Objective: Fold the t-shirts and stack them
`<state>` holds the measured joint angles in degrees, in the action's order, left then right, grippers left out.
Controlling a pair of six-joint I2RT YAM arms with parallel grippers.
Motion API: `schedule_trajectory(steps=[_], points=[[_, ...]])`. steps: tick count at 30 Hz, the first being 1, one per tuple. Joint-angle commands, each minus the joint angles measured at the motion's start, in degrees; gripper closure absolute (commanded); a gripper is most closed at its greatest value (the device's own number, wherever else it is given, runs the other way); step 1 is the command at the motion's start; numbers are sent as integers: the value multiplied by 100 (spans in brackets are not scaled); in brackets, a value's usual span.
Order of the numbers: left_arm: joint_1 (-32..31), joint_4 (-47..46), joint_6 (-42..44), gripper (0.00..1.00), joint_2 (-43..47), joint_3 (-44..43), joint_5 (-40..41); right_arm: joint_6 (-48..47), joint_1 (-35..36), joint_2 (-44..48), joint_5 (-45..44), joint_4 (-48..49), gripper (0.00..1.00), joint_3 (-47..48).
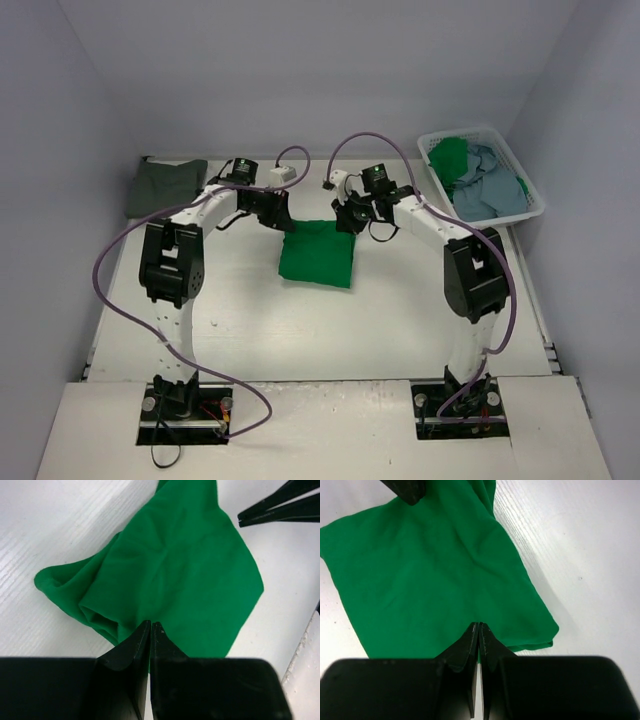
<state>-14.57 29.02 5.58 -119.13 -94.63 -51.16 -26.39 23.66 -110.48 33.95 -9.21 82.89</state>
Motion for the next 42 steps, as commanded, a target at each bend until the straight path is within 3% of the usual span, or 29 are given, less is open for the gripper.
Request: schedule_trajectory(steps=[1,8,27,36,42], points=[[-29,-642,-303,100,145,-223,9,64,-37,-96,190,95,100,34],[-29,-1415,-778,100,-13,-108,422,82,-72,-316,164,86,100,113],[-292,-1337,-849,100,-690,-311,475,-76,-230,-729,155,60,100,-71],[-257,-1004,-603,100,-576,-310,783,-121,-230,-880,-134,-72,100,-186],[15,-687,-567,100,92,-600,923,-7,-239,-519,-284,-186,100,-1]])
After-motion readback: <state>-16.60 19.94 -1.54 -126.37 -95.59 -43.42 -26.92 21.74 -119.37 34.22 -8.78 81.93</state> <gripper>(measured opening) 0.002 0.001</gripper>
